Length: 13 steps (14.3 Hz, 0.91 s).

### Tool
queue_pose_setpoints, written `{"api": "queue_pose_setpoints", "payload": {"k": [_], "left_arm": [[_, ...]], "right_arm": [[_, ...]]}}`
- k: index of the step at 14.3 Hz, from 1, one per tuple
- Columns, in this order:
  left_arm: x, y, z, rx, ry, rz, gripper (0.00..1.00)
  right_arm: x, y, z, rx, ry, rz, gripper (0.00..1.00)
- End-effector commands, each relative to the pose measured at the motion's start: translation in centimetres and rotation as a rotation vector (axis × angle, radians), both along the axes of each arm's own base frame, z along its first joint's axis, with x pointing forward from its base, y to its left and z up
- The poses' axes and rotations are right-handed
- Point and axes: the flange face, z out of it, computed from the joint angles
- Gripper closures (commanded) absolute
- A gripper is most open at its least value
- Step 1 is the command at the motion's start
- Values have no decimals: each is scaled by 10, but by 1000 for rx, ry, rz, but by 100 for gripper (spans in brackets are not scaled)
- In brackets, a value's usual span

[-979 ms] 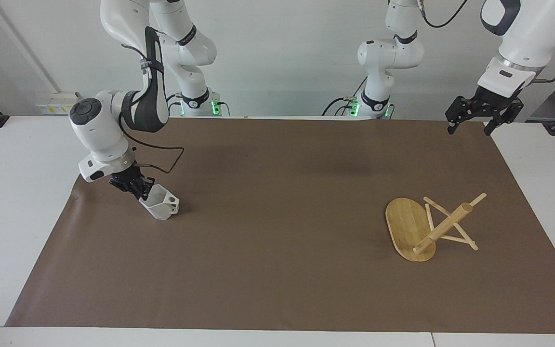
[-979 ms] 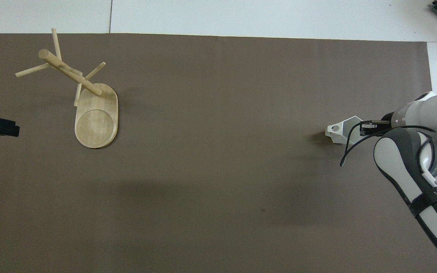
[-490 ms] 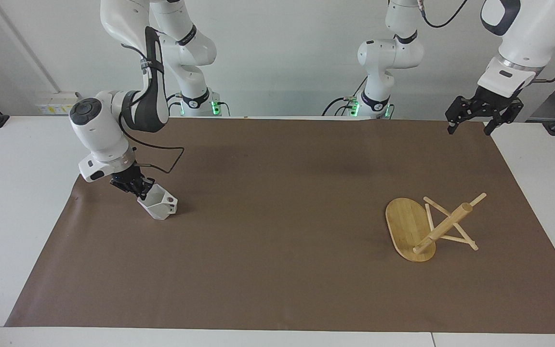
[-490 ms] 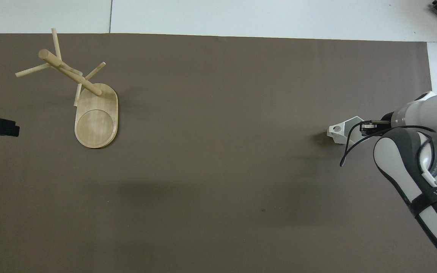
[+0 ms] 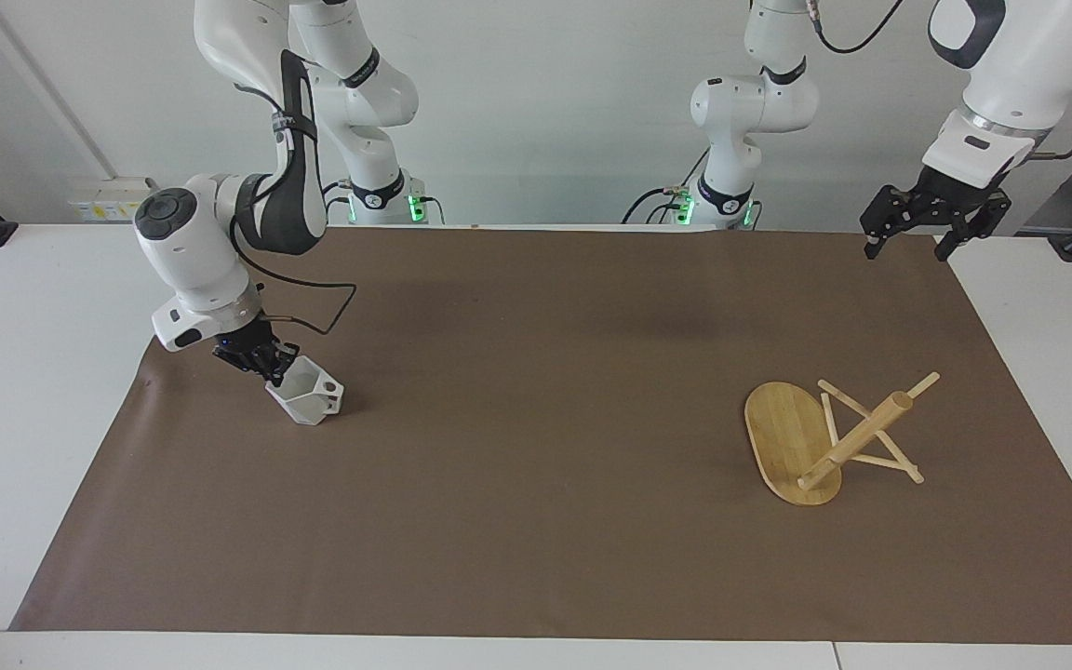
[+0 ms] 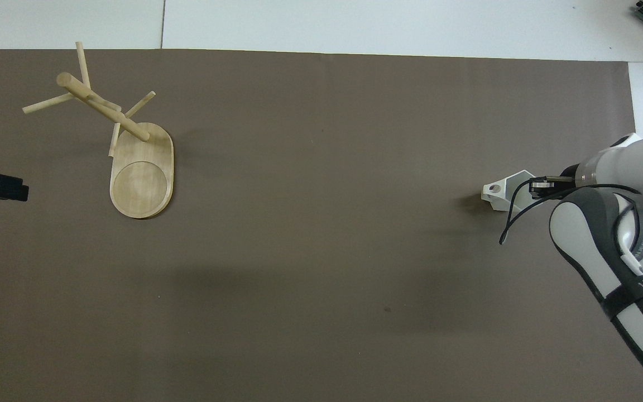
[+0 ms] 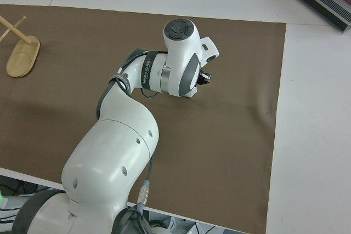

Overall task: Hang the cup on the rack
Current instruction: 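Close the right gripper on the rim of the white cup, then lift the cup and carry it toward the middle with the right gripper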

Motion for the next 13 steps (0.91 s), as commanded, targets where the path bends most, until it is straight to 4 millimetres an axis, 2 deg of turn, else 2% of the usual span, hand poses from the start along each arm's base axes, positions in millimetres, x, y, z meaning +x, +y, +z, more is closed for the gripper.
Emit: {"api": "queue_pose_setpoints", "payload": {"k": [1,5,9,13], "left_arm": [[-5,4,3,17,6,-3,0],[-4,4,3,17,5,-3,0],[-4,4,3,17,5,-3,0],[-4,4,3,17,5,-3,0]], "right_arm": [[8,6,20,14,13,1,100],[20,27,64,26,48,35,100],[23,56,114,59,79,77,100],[20,73,151,191,86,-33,100]]}}
